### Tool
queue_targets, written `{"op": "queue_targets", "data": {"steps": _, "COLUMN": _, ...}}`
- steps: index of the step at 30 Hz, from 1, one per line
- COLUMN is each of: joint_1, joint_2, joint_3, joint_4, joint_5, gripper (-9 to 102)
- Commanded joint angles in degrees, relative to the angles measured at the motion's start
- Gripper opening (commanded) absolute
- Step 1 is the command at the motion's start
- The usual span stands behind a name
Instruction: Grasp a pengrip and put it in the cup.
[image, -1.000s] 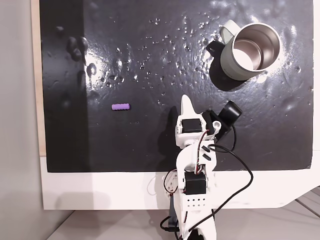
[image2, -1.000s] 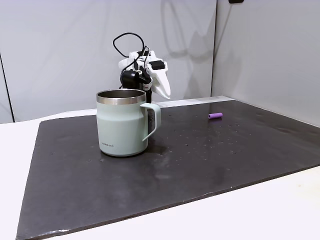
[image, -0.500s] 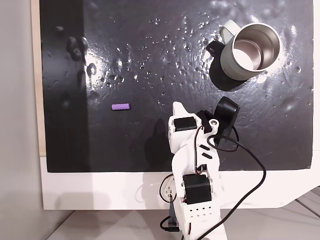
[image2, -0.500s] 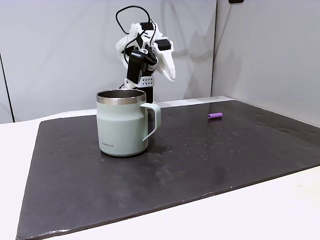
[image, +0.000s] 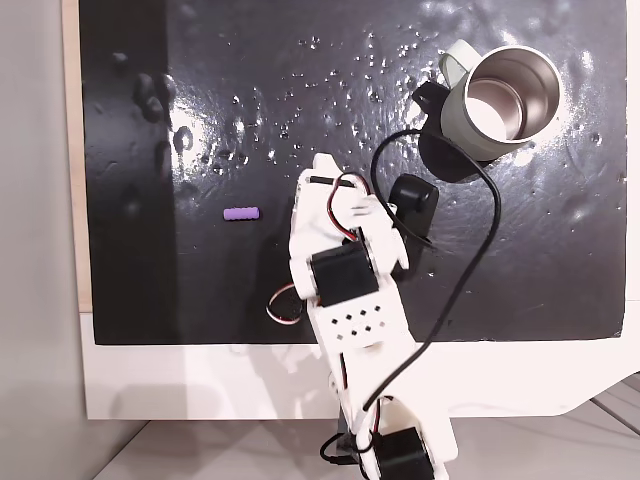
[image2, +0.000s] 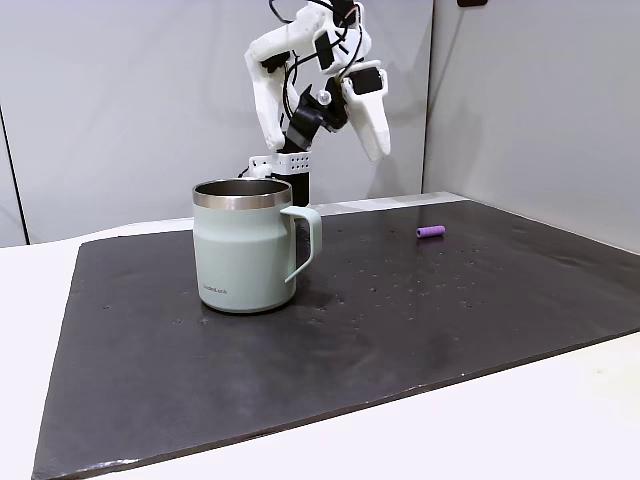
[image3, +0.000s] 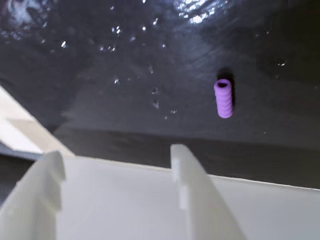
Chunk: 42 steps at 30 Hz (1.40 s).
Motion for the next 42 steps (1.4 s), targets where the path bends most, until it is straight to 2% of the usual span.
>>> {"op": "queue_targets", "data": {"steps": 1, "joint_1": -3.0, "joint_2": -6.0, "joint_3": -6.9, "joint_4": -0.1, "joint_5": 3.5, "gripper": 22}}
{"op": "queue_targets", "data": {"steps": 11, "joint_1": -14.2, "joint_2": -23.8, "joint_3": -19.7, "joint_4": -1.1, "joint_5": 6.1, "gripper": 24}}
{"op": "queue_targets", "data": {"steps": 21, "joint_1": -17.9, "joint_2": -37.4, "joint_3": -24.0, "joint_4": -1.2, "joint_5": 8.2, "gripper": 24}}
{"op": "queue_targets", "data": {"steps": 42, "joint_1": -25.1, "joint_2": -48.3, "joint_3": -28.0, "joint_4": -1.3, "joint_5": 7.6, "gripper": 20}}
